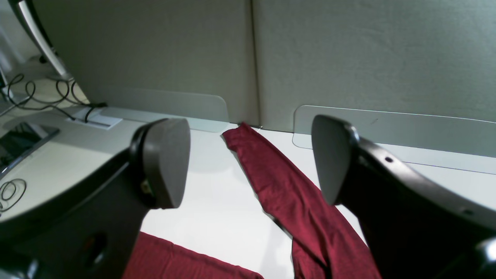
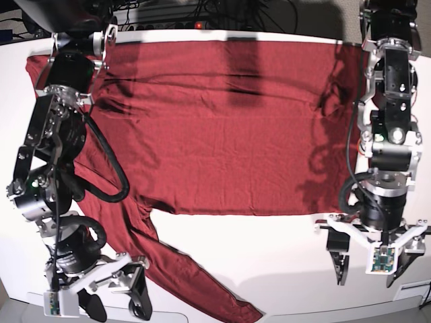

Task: Fold the T-shirt properly
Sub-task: 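Move both grippers over the shirt toward the hem, then grasp the hem corner with the left gripper and sleeve fabric with the right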

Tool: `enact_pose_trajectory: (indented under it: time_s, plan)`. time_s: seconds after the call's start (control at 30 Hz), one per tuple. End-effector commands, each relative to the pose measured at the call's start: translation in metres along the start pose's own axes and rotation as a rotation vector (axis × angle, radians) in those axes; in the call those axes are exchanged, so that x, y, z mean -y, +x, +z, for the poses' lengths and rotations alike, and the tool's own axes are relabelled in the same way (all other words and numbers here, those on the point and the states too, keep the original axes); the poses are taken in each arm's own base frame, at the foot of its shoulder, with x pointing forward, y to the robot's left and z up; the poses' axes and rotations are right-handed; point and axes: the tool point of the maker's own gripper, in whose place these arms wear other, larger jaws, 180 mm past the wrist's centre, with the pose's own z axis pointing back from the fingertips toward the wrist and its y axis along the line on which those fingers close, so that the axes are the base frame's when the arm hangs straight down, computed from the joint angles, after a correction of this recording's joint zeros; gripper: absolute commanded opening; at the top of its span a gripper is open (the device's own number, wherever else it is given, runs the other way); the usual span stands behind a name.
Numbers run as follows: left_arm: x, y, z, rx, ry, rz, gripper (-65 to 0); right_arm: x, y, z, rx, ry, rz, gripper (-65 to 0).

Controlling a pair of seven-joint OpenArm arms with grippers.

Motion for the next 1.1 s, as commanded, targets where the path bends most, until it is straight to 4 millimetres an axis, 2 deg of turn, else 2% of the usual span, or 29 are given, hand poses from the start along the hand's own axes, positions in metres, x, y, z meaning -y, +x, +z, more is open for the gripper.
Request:
enact_pose_trajectory:
  time_s: [0.0, 0.13, 0.23, 0.43, 0.63, 0.83, 0.93, 1.07]
  plan:
    - [-0.005, 0.022, -0.002, 0.073, 0.006, -0.013, -19.6, 0.003, 0.020, 0.000, 0.052, -0.011, 0.036, -17.5]
    - [0.004, 0.032, -0.009, 0.095, -0.055, -0.012, -19.6, 0.012, 0.014, 0.000, 0.023, -0.060, 0.084, -17.5]
    - [0.006, 0.031, -0.022, 0.090, -0.074, 0.010, -19.6, 0.018, 0.007, -0.004, 0.004, -0.068, 0.074, -17.5]
    - [-0.001, 0.000, -0.070, -0.011, -0.062, 0.002, -19.6, 0.043, -0.024, -0.032, -0.098, -0.086, -0.010, -17.5]
    - [-0.001, -0.047, -0.119, -0.174, -0.117, 0.002, -19.6, 0.071, -0.046, -0.070, -0.255, -0.092, -0.105, -17.5]
    - [-0.014, -0.111, -0.155, -0.404, -0.161, -0.010, -19.7, 0.059, -0.072, -0.101, -0.478, -0.010, -0.043, -17.5]
    - [-0.024, -0.144, -0.159, -0.525, -0.172, -0.003, -19.7, 0.048, -0.092, -0.107, -0.583, 0.011, 0.035, -17.5]
    - [-0.026, -0.191, -0.145, -0.667, -0.238, 0.054, -19.7, 0.027, -0.111, -0.106, -0.664, 0.059, 0.108, -17.5]
